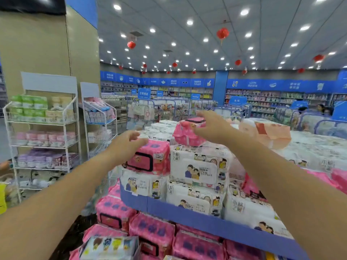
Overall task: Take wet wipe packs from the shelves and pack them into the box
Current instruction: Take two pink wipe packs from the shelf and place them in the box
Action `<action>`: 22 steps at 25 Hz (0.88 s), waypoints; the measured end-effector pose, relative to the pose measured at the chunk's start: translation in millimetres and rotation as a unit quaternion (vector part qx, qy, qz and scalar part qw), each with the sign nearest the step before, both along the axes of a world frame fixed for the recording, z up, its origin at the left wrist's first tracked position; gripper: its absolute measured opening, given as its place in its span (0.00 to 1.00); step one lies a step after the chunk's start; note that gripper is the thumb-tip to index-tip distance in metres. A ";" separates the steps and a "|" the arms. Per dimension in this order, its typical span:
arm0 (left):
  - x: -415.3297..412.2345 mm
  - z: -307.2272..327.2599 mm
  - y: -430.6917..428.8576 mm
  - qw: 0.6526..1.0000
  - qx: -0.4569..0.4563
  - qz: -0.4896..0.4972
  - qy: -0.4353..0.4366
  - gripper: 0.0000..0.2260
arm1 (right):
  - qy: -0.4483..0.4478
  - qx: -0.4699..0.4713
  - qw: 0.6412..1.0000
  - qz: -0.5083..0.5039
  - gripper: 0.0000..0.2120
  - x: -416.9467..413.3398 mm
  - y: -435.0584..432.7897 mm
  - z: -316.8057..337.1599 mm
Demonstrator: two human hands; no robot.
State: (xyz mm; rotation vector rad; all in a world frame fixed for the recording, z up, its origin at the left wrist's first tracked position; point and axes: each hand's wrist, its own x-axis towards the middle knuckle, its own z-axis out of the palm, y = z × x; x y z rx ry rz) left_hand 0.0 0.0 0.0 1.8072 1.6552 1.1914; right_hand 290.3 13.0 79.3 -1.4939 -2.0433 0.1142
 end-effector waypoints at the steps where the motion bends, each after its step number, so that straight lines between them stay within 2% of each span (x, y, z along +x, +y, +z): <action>1: -3.6 0.6 7.3 0.999 0.007 0.012 0.036 0.29 | -0.009 -0.001 1.000 -0.024 0.32 -3.9 19.1 6.7; 2: -9.3 0.7 16.2 0.997 0.013 0.029 0.071 0.32 | 0.002 -0.010 0.998 -0.065 0.31 -8.1 31.6 12.5; 3: -15.8 -1.6 23.0 0.997 0.024 0.038 0.063 0.33 | 0.035 -0.041 0.993 -0.107 0.30 -11.8 43.1 17.6; 5: -25.3 -6.8 29.0 0.999 0.040 0.036 0.001 0.36 | 0.175 -0.134 0.962 -0.160 0.28 -18.7 57.8 19.8; 7: -34.7 -20.4 38.0 0.997 0.015 -0.004 -0.072 0.44 | 0.317 -0.216 0.911 -0.156 0.30 -20.0 71.1 4.2; 9: -39.4 -36.9 41.7 0.981 -0.018 -0.069 -0.182 0.47 | 0.372 -0.242 0.889 -0.114 0.20 -21.5 72.1 -3.4; 11: -40.2 -52.0 44.6 0.962 -0.022 -0.121 -0.242 0.45 | 0.381 -0.246 0.886 -0.098 0.15 -21.5 64.1 -1.6; 15: -40.6 -51.9 42.9 0.963 -0.034 -0.186 -0.194 0.33 | 0.339 -0.249 0.904 -0.081 0.15 -20.9 41.6 8.0; 18: -29.8 -50.0 39.6 0.970 -0.011 -0.166 -0.177 0.23 | 0.322 -0.265 0.905 -0.088 0.17 -26.5 45.2 13.3; 19: -26.0 -52.5 38.7 0.972 0.002 -0.150 -0.182 0.22 | 0.323 -0.285 0.898 -0.089 0.18 -29.2 45.7 14.5; 22: -27.6 -60.0 34.3 0.976 0.028 -0.124 -0.175 0.32 | 0.350 -0.314 0.881 -0.059 0.17 -33.1 60.0 12.5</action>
